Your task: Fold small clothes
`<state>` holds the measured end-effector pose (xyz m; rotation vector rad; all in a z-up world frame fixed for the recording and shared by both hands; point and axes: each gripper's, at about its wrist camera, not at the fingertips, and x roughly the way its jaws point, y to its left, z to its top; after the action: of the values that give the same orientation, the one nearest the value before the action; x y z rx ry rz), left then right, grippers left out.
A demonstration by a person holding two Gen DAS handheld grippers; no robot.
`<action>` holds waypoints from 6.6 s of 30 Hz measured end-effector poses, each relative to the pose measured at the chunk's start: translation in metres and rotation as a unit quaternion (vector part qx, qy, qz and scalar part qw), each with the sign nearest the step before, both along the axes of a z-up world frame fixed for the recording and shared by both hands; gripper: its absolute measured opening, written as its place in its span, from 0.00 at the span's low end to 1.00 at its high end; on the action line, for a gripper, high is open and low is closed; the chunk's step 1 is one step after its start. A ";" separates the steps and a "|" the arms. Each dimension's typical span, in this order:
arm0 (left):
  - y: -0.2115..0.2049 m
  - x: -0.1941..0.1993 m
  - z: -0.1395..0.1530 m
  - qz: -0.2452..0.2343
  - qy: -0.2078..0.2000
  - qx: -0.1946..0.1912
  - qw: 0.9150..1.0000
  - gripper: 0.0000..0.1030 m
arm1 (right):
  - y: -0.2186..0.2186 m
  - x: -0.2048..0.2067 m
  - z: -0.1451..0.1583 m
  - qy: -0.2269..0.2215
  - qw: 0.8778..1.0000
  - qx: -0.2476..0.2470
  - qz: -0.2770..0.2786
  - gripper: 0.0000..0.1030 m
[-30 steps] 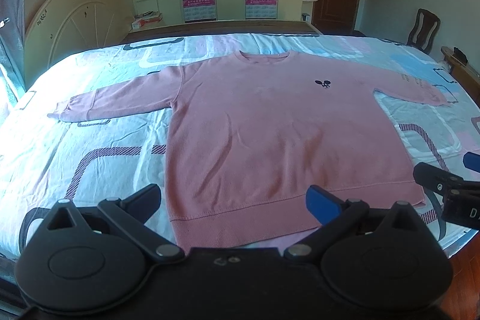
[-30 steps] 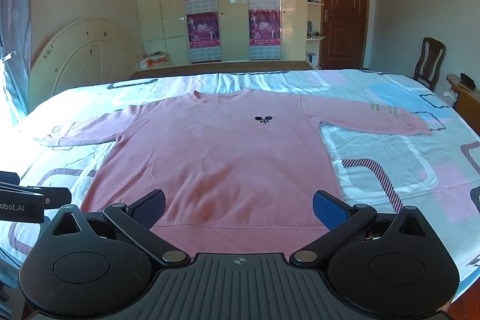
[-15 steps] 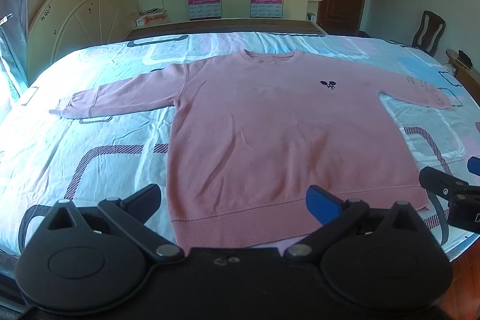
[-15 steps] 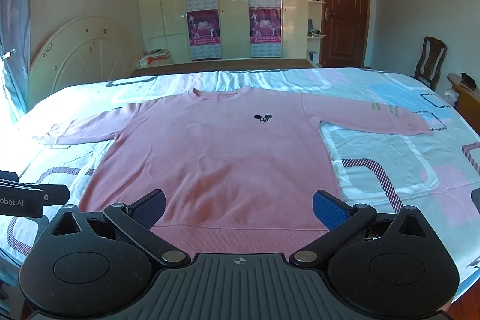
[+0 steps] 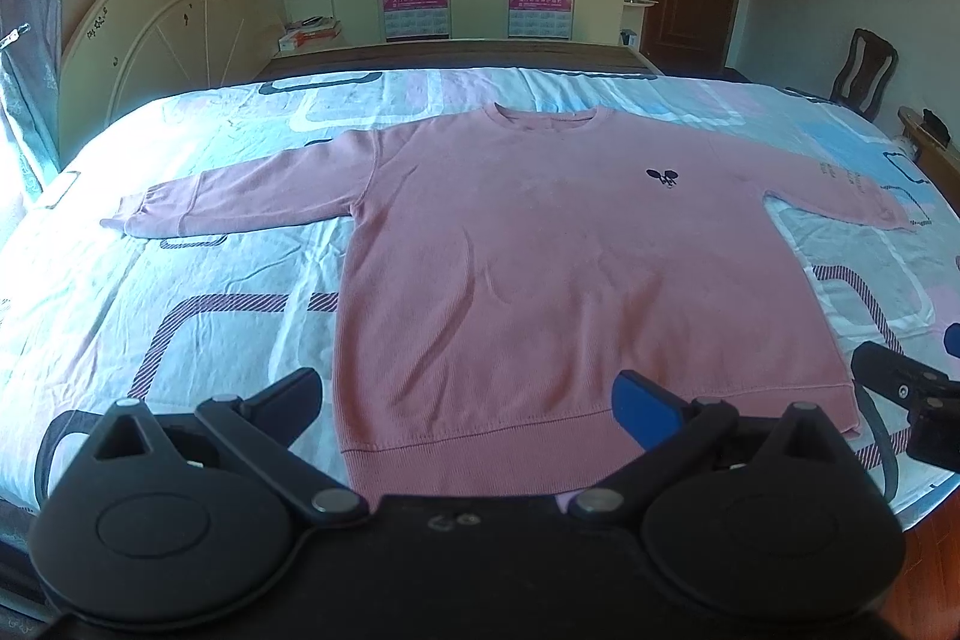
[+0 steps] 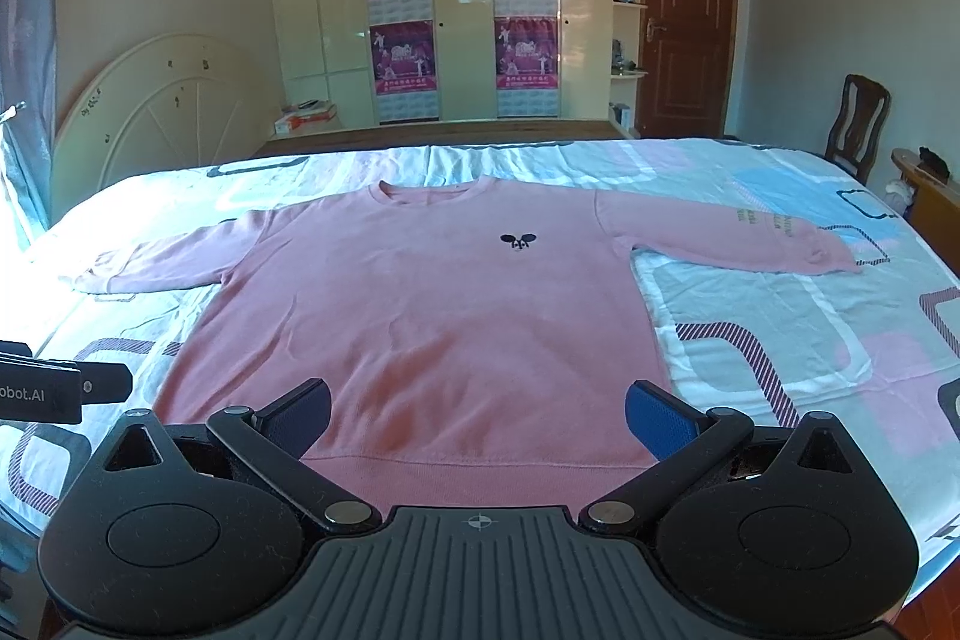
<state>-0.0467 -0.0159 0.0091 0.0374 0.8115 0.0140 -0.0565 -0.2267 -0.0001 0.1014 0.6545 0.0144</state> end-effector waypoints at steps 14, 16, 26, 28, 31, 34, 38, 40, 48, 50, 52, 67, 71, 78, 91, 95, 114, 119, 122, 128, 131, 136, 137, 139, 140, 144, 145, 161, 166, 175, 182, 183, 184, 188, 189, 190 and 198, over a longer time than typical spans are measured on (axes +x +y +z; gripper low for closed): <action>-0.001 0.013 -0.003 0.003 0.005 -0.002 1.000 1.00 | -0.007 0.009 0.001 0.006 1.000 0.000 -0.001 1.00; -0.002 0.015 -0.004 0.004 0.006 -0.001 1.000 1.00 | -0.007 0.012 0.000 0.007 1.000 0.000 -0.001 1.00; -0.006 0.034 -0.011 0.011 0.014 0.007 1.000 1.00 | -0.013 0.027 -0.008 0.016 1.000 0.001 -0.007 1.00; -0.007 0.040 -0.012 0.013 0.016 0.009 1.000 1.00 | -0.017 0.032 -0.010 0.018 1.000 0.001 -0.010 1.00; -0.008 0.049 -0.014 0.015 0.016 0.011 1.000 1.00 | -0.023 0.039 -0.013 0.020 1.000 -0.001 -0.015 1.00; -0.012 0.062 -0.018 0.018 0.017 0.013 1.000 1.00 | -0.032 0.048 -0.015 0.023 1.000 -0.004 -0.021 1.00; -0.018 0.080 -0.021 0.018 0.018 0.014 1.000 1.00 | -0.043 0.063 -0.018 0.026 0.999 -0.012 -0.028 1.00; -0.021 0.089 -0.022 0.017 0.018 0.016 1.000 1.00 | -0.050 0.070 -0.020 0.028 0.999 -0.016 -0.032 1.00; -0.032 0.138 -0.034 0.022 0.020 0.010 1.000 1.00 | -0.080 0.110 -0.032 0.041 0.998 -0.018 -0.054 1.00; -0.033 0.152 -0.038 0.025 0.022 0.007 0.999 0.99 | -0.089 0.123 -0.035 0.043 0.997 -0.021 -0.061 1.00; -0.035 0.167 -0.042 0.028 0.025 0.004 0.999 0.99 | -0.100 0.136 -0.037 0.044 0.996 -0.026 -0.068 1.00; -0.064 0.271 -0.078 0.031 0.038 -0.018 0.999 0.99 | -0.226 0.221 -0.079 0.074 0.984 0.018 -0.159 1.00; -0.077 0.296 -0.089 0.024 0.044 -0.009 0.999 0.99 | -0.267 0.236 -0.094 0.086 0.976 0.020 -0.198 1.00; -0.095 0.328 -0.107 0.022 0.050 0.001 0.999 0.98 | -0.339 0.260 -0.127 0.100 0.959 0.050 -0.260 1.00; -0.100 0.358 -0.114 0.029 0.053 0.022 0.998 0.97 | -0.421 0.289 -0.160 0.093 0.928 0.121 -0.339 0.58; -0.098 0.363 -0.117 0.025 0.056 0.026 0.998 0.95 | -0.424 0.300 -0.162 0.085 0.932 0.107 -0.337 0.44; -0.069 0.367 -0.100 0.031 0.028 -0.002 0.999 0.90 | -0.231 0.372 -0.079 -0.045 0.996 0.061 -0.039 0.05; -0.043 0.363 -0.097 0.062 0.025 0.001 0.998 0.90 | -0.112 0.383 -0.100 -0.012 0.992 0.053 0.115 0.05; -0.028 0.361 -0.098 0.075 0.027 -0.009 0.997 0.90 | -0.061 0.382 -0.125 0.028 0.983 0.045 0.174 0.05; -0.031 0.364 -0.107 0.031 0.035 -0.043 0.998 0.90 | -0.030 0.363 -0.136 0.037 0.975 0.030 0.219 0.79; -0.048 0.366 -0.112 -0.004 0.034 -0.036 0.999 0.88 | -0.029 0.348 -0.127 0.022 0.970 0.007 0.241 0.79; -0.093 0.366 -0.120 -0.109 0.034 -0.034 0.993 0.78 | -0.072 0.330 -0.120 0.037 0.984 -0.011 0.171 0.79; -0.104 0.367 -0.122 -0.128 0.036 -0.032 0.991 0.75 | -0.083 0.325 -0.121 0.037 0.988 -0.020 0.150 0.79; -0.129 0.367 -0.130 -0.163 0.041 -0.026 0.985 0.73 | -0.107 0.317 -0.121 0.038 0.994 -0.029 0.103 0.79; -0.141 0.368 -0.134 -0.176 0.041 -0.023 0.983 0.72 | -0.118 0.313 -0.122 0.041 0.995 -0.031 0.083 0.79; -0.177 0.376 -0.154 -0.197 0.045 0.009 0.979 0.68 | -0.150 0.302 -0.133 0.068 0.997 -0.039 0.029 0.79; -0.181 0.378 -0.158 -0.199 0.045 0.009 0.979 0.65 | -0.154 0.300 -0.137 0.074 0.996 -0.037 0.021 0.79; -0.126 0.411 -0.148 -0.073 -0.038 -0.111 0.990 0.09 | -0.178 0.311 -0.159 0.081 0.996 -0.007 -0.030 0.78; -0.086 0.405 -0.130 -0.021 -0.065 -0.160 0.985 0.09 | -0.173 0.319 -0.160 0.071 0.997 -0.002 -0.020 0.58; -0.041 0.388 -0.160 0.042 -0.032 -0.154 0.987 0.10 | -0.176 0.331 -0.161 0.054 0.997 0.016 -0.050 0.10; -0.029 0.380 -0.166 0.062 0.002 -0.174 0.983 0.39 | -0.179 0.318 -0.157 0.087 0.996 0.024 -0.019 0.11; -0.023 0.377 -0.164 0.071 0.001 -0.183 0.980 0.64 | -0.181 0.313 -0.153 0.092 0.995 0.035 -0.010 0.11; -0.018 0.374 -0.163 0.084 -0.004 -0.192 0.978 0.77 | -0.184 0.307 -0.149 0.092 0.995 0.044 -0.007 0.15; -0.005 0.383 -0.168 0.101 -0.003 -0.227 0.969 0.76 | -0.190 0.295 -0.129 0.061 0.996 0.059 -0.008 0.62; -0.003 0.387 -0.171 0.106 -0.001 -0.234 0.966 0.72 | -0.190 0.300 -0.127 0.055 0.997 0.059 -0.008 0.62; -0.003 0.391 -0.173 0.109 -0.003 -0.235 0.966 0.69 | -0.190 0.308 -0.126 0.055 0.997 0.056 -0.008 0.62; -0.010 0.396 -0.167 0.094 -0.028 -0.194 0.976 0.09 | -0.198 0.393 -0.149 0.076 0.995 0.069 -0.013 0.62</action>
<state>0.3496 -0.0262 -0.1583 -0.4080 0.7472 0.0339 0.3368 -0.4242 -0.1491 0.2462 0.8042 0.0260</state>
